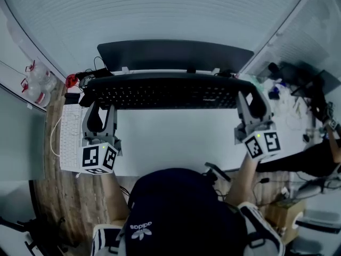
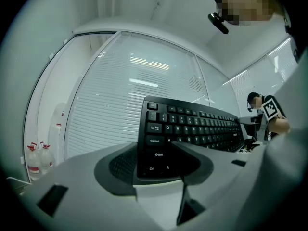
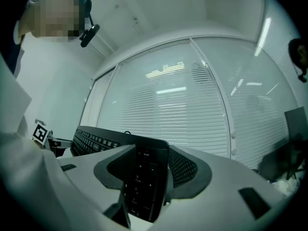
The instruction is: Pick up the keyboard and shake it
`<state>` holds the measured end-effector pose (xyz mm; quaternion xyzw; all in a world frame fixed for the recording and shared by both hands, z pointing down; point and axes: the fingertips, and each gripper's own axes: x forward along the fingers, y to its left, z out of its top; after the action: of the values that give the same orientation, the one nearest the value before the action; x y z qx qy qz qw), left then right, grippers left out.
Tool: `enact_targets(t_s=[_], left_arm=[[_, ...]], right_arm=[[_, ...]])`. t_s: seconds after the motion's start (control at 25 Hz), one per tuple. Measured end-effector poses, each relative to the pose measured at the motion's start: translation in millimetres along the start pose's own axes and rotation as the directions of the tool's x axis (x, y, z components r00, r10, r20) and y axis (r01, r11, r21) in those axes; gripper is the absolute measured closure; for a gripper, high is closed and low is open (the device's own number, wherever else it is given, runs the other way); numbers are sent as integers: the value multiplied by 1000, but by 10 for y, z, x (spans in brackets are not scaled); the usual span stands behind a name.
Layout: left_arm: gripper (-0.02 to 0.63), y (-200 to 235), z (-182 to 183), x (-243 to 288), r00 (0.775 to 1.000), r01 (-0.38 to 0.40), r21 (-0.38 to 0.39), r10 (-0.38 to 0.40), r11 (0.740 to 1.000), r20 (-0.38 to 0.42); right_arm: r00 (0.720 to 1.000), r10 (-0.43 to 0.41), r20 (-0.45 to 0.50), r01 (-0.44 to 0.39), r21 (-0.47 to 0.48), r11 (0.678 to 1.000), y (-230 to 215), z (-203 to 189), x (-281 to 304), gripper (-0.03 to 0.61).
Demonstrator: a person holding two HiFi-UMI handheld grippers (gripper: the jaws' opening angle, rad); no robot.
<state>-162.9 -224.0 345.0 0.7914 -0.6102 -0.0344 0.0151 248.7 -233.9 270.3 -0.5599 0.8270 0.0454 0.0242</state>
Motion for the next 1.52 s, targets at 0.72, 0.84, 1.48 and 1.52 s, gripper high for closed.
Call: enact_targets(t_s=[0.72,0.84,1.48,1.52], left_arm=[[407,-151,-84,-203,999,-29,-3,29,1000,-24],[407,-155,-108,-157,1000,-25,-15,24,1000,-16],[407,-266,-409,-100,999,3,-115,-8,993,-47],[407,-268,-423,-67,999,1,-118,-7,993,-49]], right_arm=[[999,39,-35,-38,12,999,-64,-97,-106,380],[998,55,-36,-55,-4,998,-108,-72,-51,380],[998,55,-36,-56,-20,998,-198,-34,-99,380],[998,54,-38,-55,-16,998,-220,-49,-49,380]])
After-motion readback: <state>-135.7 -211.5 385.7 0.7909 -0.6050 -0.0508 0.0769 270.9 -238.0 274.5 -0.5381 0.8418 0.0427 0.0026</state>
